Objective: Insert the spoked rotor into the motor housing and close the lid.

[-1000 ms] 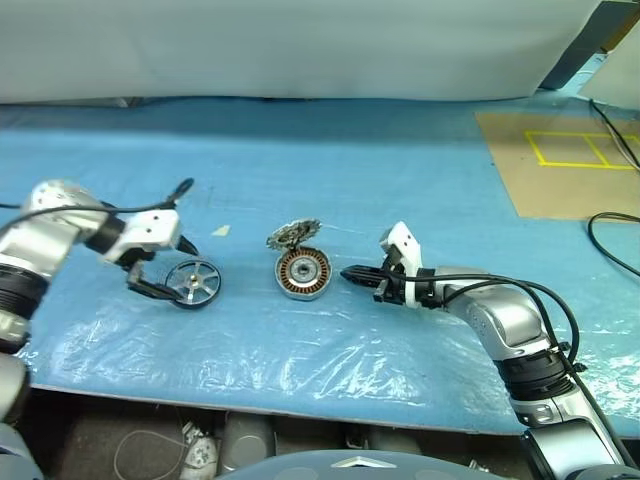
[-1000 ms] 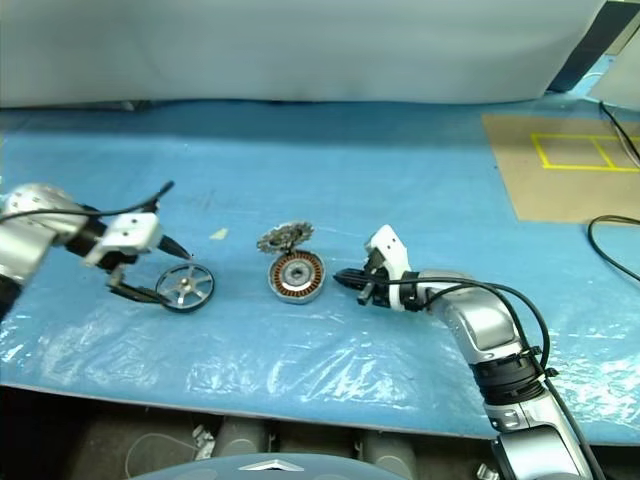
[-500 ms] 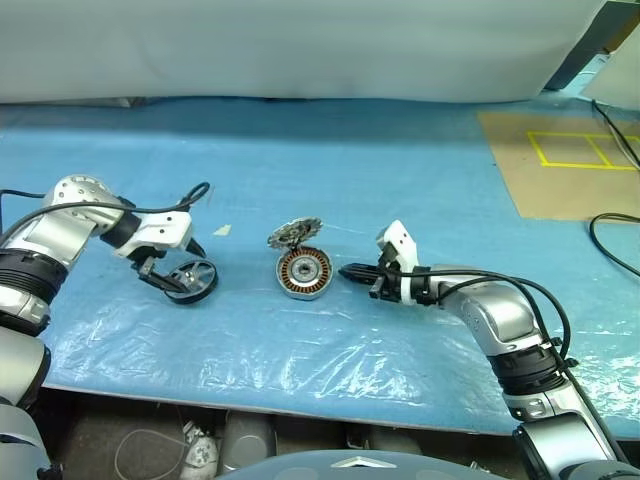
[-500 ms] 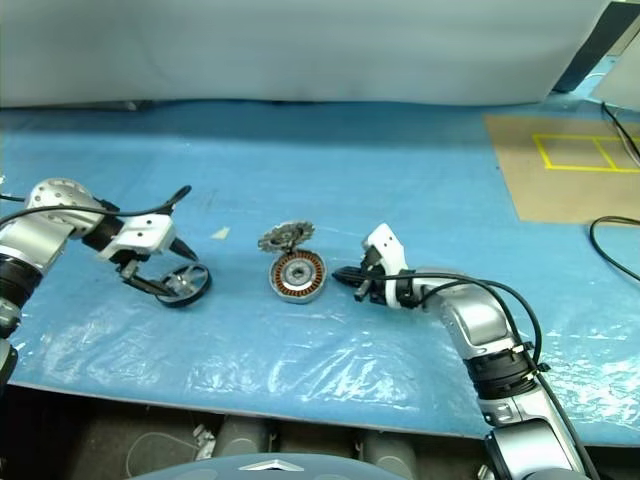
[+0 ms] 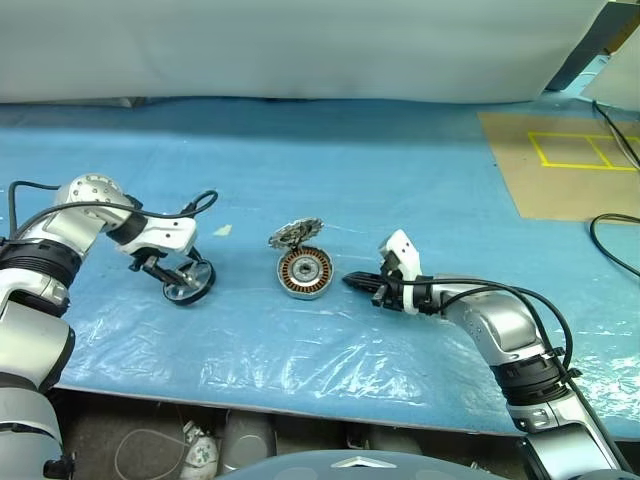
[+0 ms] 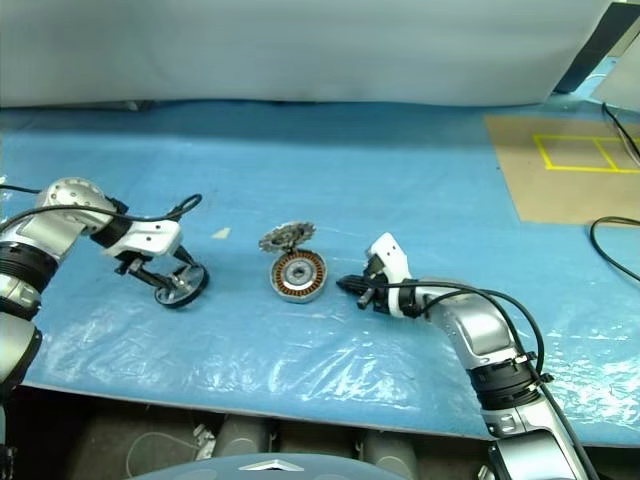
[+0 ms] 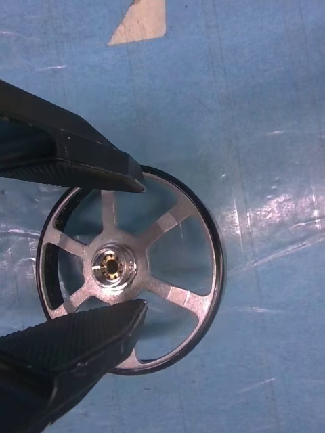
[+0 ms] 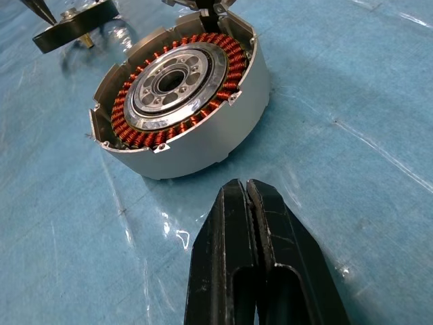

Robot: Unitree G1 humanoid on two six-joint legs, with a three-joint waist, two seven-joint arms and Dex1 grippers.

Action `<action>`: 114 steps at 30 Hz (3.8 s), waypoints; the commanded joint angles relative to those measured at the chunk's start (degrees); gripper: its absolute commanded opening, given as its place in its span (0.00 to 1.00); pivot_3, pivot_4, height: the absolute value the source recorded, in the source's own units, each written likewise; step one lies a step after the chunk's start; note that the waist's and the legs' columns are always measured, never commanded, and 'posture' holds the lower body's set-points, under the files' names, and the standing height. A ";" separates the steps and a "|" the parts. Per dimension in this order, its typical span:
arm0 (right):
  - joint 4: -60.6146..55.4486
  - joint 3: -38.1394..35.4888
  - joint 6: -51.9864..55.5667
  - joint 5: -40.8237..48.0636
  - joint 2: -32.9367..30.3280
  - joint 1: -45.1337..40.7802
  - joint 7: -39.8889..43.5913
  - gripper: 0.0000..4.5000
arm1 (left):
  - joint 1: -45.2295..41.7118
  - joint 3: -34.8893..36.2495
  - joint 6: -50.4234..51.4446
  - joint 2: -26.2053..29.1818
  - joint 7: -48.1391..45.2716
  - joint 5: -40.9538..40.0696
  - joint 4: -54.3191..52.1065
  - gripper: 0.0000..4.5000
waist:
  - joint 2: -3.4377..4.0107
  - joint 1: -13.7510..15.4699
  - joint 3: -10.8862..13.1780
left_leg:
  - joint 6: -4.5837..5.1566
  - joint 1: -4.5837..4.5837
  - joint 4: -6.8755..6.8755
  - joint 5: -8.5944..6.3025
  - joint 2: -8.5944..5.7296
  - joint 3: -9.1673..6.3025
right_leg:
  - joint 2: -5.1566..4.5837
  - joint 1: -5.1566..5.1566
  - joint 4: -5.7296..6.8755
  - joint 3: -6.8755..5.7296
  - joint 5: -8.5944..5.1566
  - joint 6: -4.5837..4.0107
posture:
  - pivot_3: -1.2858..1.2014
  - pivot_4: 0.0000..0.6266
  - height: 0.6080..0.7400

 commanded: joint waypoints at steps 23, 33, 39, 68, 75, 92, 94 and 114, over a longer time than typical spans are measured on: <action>-0.08 0.26 -3.07 -2.20 -0.35 1.21 0.46 0.00 | -3.74 -4.40 2.66 5.21 -0.21 -6.28 0.27 0.58 | 0.00 0.09 0.00 | 0.00 0.00 0.04 0.00 0.03 -0.01 | -0.01 -0.01 0.06 0.00 0.00 0.00 | 0.52 0.24 1.00; -2.54 0.11 -0.12 -1.59 -0.30 0.13 -0.45 0.00 | -2.59 -3.58 -2.27 3.58 -0.21 -2.62 2.53 0.58 | 0.00 0.11 0.00 | 0.00 0.03 0.07 0.00 0.02 -0.01 | -0.03 -0.01 0.14 0.01 -0.01 -0.01 | 0.52 0.24 1.00; -4.81 -0.24 1.78 -1.23 -0.40 0.43 -0.96 0.00 | -2.86 -0.29 -7.20 0.42 0.84 2.18 6.19 0.58 | -0.01 0.11 0.01 | 0.00 0.02 0.15 0.00 0.02 -0.03 | -0.04 -0.01 0.22 0.01 -0.01 0.00 | 0.52 0.24 1.00; -9.48 0.30 7.78 0.69 0.44 -0.47 -4.01 0.00 | -1.53 10.91 -21.51 -7.11 0.28 6.17 12.36 0.58 | -0.02 0.39 0.01 | 0.00 0.06 0.40 0.00 0.02 -0.10 | -0.17 -0.04 0.62 0.03 -0.02 0.00 | 0.52 0.24 1.00; -11.54 -0.21 10.43 1.63 0.59 -1.62 -4.99 0.00 | -0.31 10.46 -21.65 -7.65 -0.21 5.97 11.45 0.58 | -0.02 0.41 0.01 | 0.00 0.06 0.40 0.00 0.03 -0.10 | -0.18 -0.04 0.62 0.03 -0.03 -0.01 | 0.52 0.24 1.00; -14.57 -1.80 16.54 4.19 0.07 -5.01 -7.33 0.00 | 1.87 10.01 -17.64 -6.14 -0.17 8.16 10.86 0.30 | 0.02 0.40 0.00 | 0.00 0.21 0.38 0.00 0.01 -0.10 | -0.20 0.00 0.66 0.11 -0.03 0.01 | 0.52 0.24 1.00; -14.37 -1.89 16.34 4.29 -0.02 -5.01 -7.27 0.00 | 2.52 10.39 -17.92 -5.96 0.07 8.41 10.60 0.30 | 0.03 0.34 -0.01 | 0.00 0.22 0.38 0.00 0.00 -0.10 | -0.20 0.00 0.66 0.14 -0.03 0.00 | 0.52 0.24 1.00; -0.01 -1.18 -0.44 -0.57 -1.63 -0.96 -1.26 0.00 | 15.06 12.48 20.76 -8.53 2.81 -21.13 -39.85 0.30 | 0.16 -0.04 0.10 | 0.00 -0.03 0.31 0.00 0.01 0.04 | -0.17 -0.24 0.66 0.12 -0.13 -0.13 | 0.52 0.24 1.00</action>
